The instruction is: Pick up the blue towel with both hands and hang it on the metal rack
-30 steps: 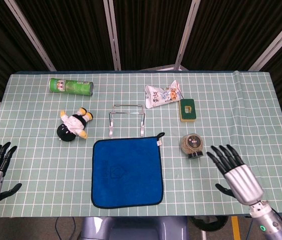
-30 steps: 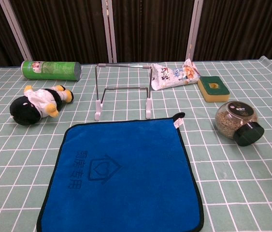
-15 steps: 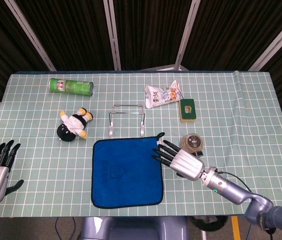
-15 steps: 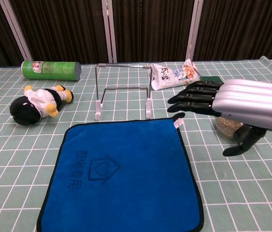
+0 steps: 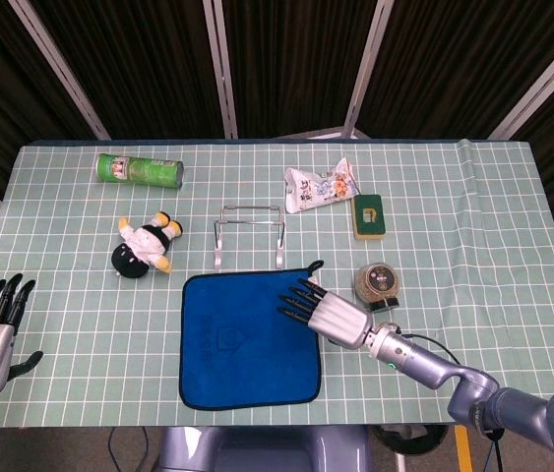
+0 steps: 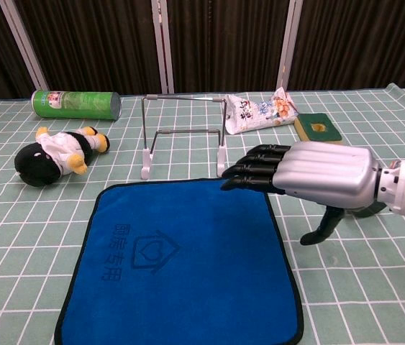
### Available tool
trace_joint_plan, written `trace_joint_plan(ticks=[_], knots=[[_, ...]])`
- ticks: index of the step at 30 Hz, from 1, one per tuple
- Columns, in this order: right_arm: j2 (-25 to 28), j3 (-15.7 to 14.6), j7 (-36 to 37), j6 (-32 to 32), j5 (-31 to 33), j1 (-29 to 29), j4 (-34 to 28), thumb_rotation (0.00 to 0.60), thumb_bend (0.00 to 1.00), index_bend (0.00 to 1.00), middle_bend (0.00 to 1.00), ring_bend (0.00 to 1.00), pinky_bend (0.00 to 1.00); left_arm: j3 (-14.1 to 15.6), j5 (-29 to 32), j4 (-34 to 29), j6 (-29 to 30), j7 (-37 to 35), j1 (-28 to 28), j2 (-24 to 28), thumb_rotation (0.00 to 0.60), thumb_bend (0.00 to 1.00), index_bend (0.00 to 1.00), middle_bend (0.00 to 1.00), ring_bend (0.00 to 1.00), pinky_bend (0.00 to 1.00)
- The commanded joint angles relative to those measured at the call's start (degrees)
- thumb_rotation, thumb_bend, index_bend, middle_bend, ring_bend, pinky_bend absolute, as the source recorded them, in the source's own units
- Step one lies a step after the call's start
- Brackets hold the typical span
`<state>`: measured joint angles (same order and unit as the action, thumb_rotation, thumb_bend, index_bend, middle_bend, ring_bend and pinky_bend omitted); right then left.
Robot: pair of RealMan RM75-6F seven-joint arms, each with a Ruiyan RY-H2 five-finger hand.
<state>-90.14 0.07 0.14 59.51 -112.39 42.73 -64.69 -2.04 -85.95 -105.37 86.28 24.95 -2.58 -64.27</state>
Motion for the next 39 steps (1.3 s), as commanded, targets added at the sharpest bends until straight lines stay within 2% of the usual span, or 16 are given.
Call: trace_joint_plan(ticks=[1, 6, 16, 29, 39], knots=[[-1.5, -0.11, -1.09, -0.29, 0.74, 0.85, 1.52, 0.6, 0.0, 0.0, 0.0, 0.0, 0.0, -0.06, 0.31, 0.03, -0.28, 0.03, -0.22, -0.09, 0.6, 0.0, 0.0, 0.0, 0.0, 0.0], [-3.55, -0.1, -1.57, -1.13, 2.8, 1.72, 3.5, 0.6, 0.0, 0.01, 0.0, 0.0, 0.0, -0.28, 1.07, 0.13, -0.65, 0.22, -0.56, -0.25, 0.6, 0.0, 0.0, 0.0, 0.0, 0.0], [-4.71, -2.37, -1.98, -0.68, 3.5, 3.12, 5.52, 0.6, 0.0, 0.01, 0.0, 0.0, 0.0, -0.39, 1.86, 0.4, -0.72, 0.12, -0.89, -0.35, 0.6, 0.0, 0.0, 0.0, 0.0, 0.0], [-8.15, -2.61, -2.53, -0.17, 5.62, 4.08, 7.31, 0.6, 0.0, 0.03, 0.0, 0.0, 0.0, 0.0, 1.57, 0.26, -0.39, 0.2, -0.94, -0.41, 0.6, 0.0, 0.0, 0.0, 0.0, 0.0], [-8.84, -2.56, -1.13, 1.65, 6.64, 4.47, 7.4, 0.6, 0.0, 0.11, 0.0, 0.0, 0.0, 0.01, 1.8, 0.38, -0.42, -0.32, -1.07, -0.23, 0.6, 0.0, 0.0, 0.0, 0.0, 0.0]])
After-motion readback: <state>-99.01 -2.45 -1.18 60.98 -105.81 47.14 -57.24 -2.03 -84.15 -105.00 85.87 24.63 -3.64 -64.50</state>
